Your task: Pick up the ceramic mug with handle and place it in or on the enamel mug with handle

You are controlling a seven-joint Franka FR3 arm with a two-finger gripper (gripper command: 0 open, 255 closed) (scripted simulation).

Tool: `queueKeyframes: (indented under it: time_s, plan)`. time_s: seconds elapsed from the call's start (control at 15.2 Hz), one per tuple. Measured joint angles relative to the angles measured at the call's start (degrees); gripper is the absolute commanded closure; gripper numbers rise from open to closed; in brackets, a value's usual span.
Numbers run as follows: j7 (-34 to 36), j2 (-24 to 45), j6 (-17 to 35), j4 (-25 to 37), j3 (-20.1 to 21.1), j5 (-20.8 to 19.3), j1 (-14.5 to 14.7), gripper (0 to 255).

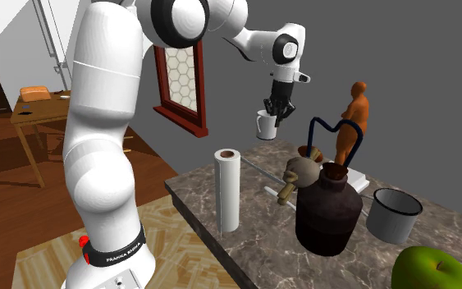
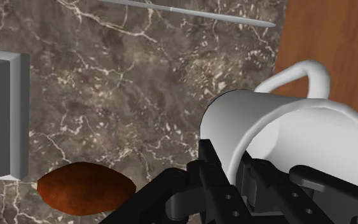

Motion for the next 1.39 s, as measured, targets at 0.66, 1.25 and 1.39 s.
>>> queueKeyframes:
  time_s: [0.66,1.25,1.39]
  plan:
    - [0.29,-1.31,-7.19,5.91,0.08,0.10,0.01,255]
    - [-0.94,-2.29,-12.50,10.18,-0.38,0.22,-0.94,255]
    - [-3.16,-3.12,-12.36,9.05,-1.19,0.32,-2.41,255]
